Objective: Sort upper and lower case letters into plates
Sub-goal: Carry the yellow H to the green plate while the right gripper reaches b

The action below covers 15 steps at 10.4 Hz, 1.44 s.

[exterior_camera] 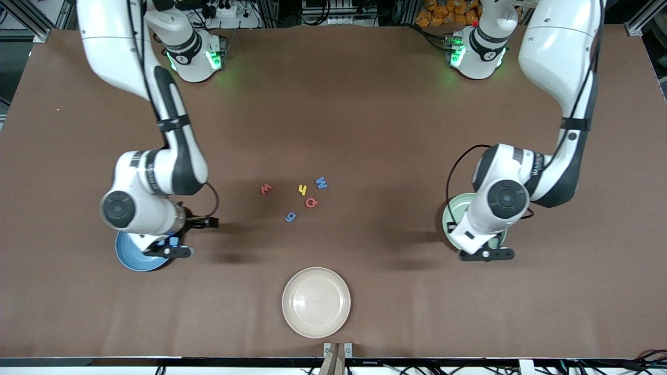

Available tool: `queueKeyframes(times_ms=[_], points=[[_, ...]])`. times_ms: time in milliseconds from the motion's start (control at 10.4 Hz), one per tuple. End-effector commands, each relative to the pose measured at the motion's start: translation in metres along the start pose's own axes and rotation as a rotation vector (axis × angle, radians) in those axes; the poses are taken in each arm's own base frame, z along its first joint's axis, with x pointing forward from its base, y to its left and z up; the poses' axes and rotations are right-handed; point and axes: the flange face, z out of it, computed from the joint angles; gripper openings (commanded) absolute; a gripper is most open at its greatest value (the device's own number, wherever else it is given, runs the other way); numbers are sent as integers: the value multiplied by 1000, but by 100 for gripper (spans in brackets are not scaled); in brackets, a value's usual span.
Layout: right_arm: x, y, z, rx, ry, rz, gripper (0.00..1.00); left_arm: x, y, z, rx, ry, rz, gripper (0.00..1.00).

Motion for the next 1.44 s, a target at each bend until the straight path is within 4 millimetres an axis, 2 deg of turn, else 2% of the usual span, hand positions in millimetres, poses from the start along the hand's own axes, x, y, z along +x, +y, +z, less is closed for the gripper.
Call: queueKeyframes(times_ms=[0,96,192,288,481,769,961,1057,1249,1345], points=[[-20,-64,18,42,18,185,100,-22,-28,17,25,-67,-52,7],[-26,-84,34,40,44,258,100,-23,-34,18,32,-82,-61,23],[-31,-99,50,36,56,302,100,-23,-35,14,35,-87,-64,50],[-39,-118,64,42,60,339,100,-24,-40,10,40,-98,-58,99],[-43,-135,88,48,55,479,100,-20,-48,-21,34,-65,-75,100],[-42,-171,99,69,49,597,100,-15,-51,-80,27,-18,-85,100],[-45,-179,97,80,47,595,100,-14,-26,-106,15,8,-35,100],[-50,-188,103,84,39,585,100,-18,-8,-106,10,9,5,100],[-51,-189,105,79,34,583,100,-30,39,-106,-8,16,102,100],[-51,-189,105,80,33,586,100,-31,50,-107,-17,29,118,100]])
